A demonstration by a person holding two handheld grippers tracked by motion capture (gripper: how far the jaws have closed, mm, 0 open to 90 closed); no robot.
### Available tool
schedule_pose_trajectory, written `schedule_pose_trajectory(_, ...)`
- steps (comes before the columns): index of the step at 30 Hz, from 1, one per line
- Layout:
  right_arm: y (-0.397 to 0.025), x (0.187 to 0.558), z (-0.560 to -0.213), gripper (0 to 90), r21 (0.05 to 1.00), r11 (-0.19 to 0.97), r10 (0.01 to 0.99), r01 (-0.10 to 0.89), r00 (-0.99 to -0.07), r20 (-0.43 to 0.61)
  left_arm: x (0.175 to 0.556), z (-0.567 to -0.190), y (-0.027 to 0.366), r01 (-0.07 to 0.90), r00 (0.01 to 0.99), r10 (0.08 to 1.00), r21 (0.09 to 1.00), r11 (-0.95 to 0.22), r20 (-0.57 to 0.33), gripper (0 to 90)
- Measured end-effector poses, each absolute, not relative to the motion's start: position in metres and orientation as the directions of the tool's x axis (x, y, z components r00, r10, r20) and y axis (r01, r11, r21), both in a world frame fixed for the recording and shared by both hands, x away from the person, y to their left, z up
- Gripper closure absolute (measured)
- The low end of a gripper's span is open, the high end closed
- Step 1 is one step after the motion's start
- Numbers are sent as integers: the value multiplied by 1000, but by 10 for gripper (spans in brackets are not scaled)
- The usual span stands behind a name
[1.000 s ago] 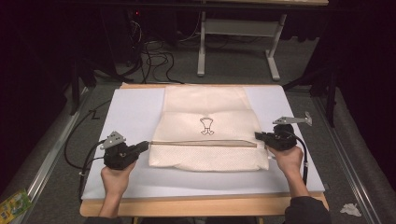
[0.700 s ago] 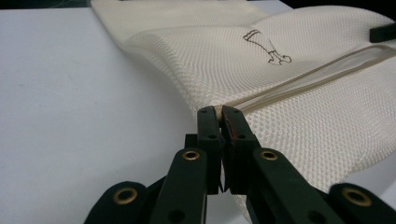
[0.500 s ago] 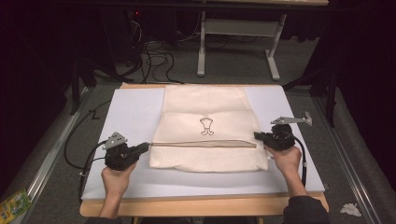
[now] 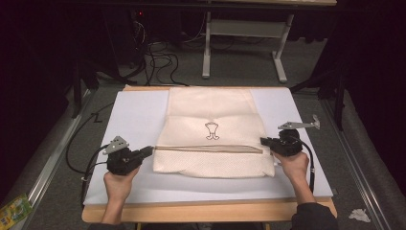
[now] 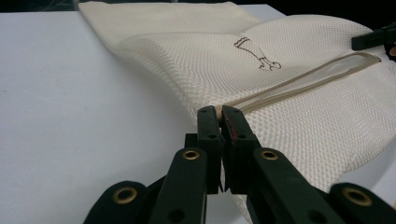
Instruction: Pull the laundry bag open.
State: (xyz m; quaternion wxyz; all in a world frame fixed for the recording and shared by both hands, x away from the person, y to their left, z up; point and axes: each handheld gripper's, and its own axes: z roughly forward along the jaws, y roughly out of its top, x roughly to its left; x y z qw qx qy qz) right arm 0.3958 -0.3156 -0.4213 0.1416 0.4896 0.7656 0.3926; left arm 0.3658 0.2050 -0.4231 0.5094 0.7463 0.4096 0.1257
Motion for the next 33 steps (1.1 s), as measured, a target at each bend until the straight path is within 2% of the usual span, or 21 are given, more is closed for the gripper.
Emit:
schedule_pose_trajectory(11,-318,393,-430,874,725,216,864,654,-474,170,365,-428,201,495,637,739,852,-171,-221,871)
schedule_pose_trajectory(17,-318,392,-429,871,740,230,849,633,-502,166,363,-429,204,488,634,743,856,-169,-214,871)
schedule_pose_trajectory(26,-316,394,-446,858,713,240,853,659,-494,169,363,-440,199,513,628,752,832,-209,-198,868)
schedule_pose_trajectory(28,-315,394,-448,840,708,242,852,663,-495,172,364,-443,199,523,628,752,824,-218,-200,865)
schedule_pose_trajectory(33,-317,395,-455,719,710,222,858,668,-480,184,369,-455,199,538,617,765,808,-239,-185,843)
